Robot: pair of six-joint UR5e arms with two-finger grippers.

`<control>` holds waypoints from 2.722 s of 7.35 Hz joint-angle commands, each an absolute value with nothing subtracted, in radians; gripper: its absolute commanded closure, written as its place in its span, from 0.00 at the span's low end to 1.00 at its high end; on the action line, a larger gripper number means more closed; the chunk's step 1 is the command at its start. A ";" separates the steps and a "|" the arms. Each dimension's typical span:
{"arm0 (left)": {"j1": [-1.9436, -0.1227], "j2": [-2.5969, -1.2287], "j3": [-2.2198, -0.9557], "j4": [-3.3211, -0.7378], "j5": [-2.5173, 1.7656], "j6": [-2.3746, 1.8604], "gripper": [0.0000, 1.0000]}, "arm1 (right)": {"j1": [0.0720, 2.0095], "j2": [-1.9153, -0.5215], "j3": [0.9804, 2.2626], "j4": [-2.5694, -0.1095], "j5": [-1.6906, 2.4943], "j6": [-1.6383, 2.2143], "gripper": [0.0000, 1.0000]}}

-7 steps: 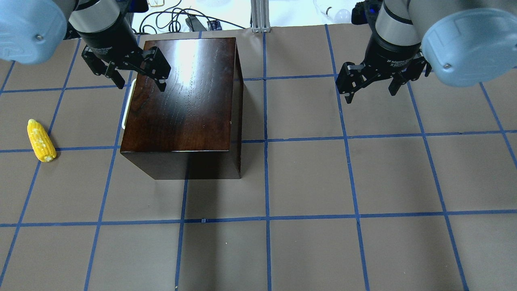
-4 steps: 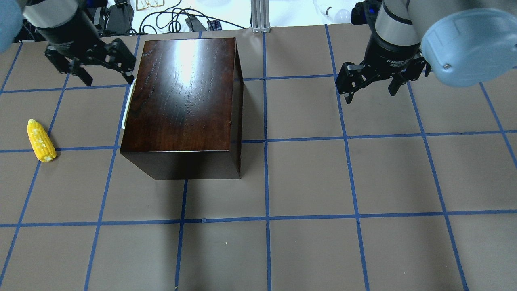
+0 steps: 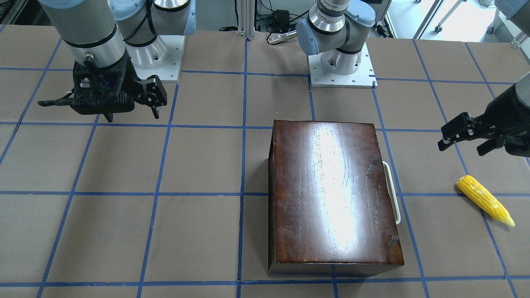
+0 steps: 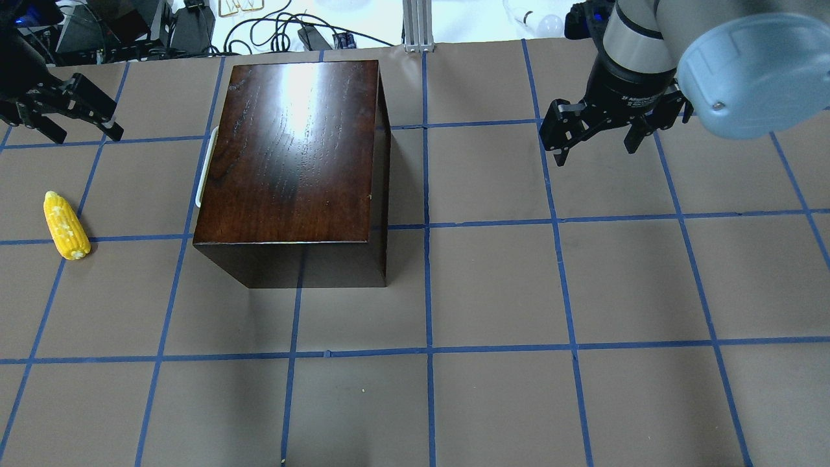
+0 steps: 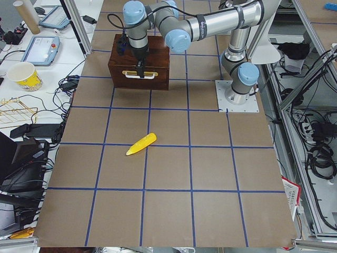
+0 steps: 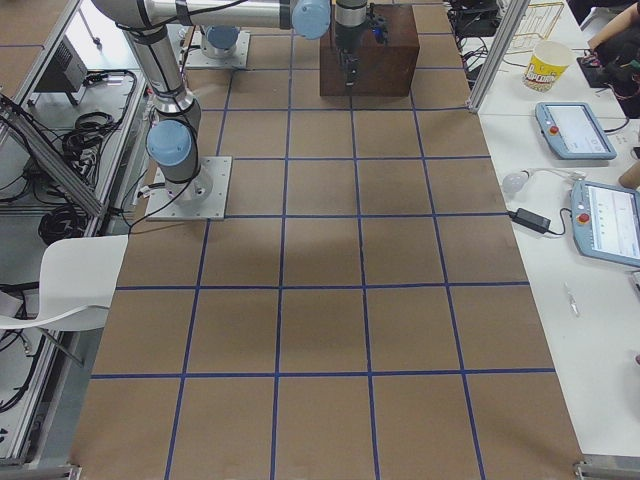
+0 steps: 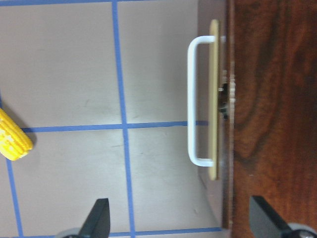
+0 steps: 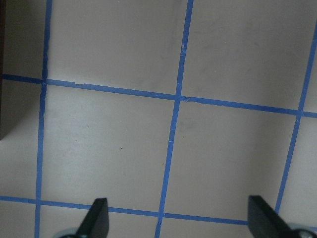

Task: Open drawer and put corn inside
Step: 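Move the left gripper down beside the cabinet toward the white drawer handle, then close the left gripper on the white drawer handle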

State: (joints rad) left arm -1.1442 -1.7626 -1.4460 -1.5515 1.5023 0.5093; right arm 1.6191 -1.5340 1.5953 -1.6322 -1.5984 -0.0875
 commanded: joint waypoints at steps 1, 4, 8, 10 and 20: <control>-1.127 -1.840 -1.451 -1.496 1.476 0.551 0.00 | 1.618 -1.534 1.595 -1.632 -1.598 -0.089 0.00; -1.127 -1.916 -1.469 -1.460 1.311 0.610 0.00 | 1.621 -1.534 1.595 -1.632 -1.598 -0.087 0.00; -1.134 -1.973 -1.476 -1.459 1.269 0.617 0.00 | 1.621 -1.534 1.595 -1.632 -1.598 -0.087 0.00; -1.135 -1.999 -1.476 -1.459 1.185 0.623 0.00 | 1.621 -1.534 1.595 -1.632 -1.598 -0.087 0.00; -1.160 -2.042 -1.497 -1.453 1.186 0.623 0.00 | 1.621 -1.534 1.595 -1.632 -1.598 -0.087 0.00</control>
State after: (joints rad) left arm -1.1604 -2.0370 -1.4964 -1.4561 1.1829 0.6228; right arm 1.6205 -1.5340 1.5954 -1.6322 -1.5983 -0.0875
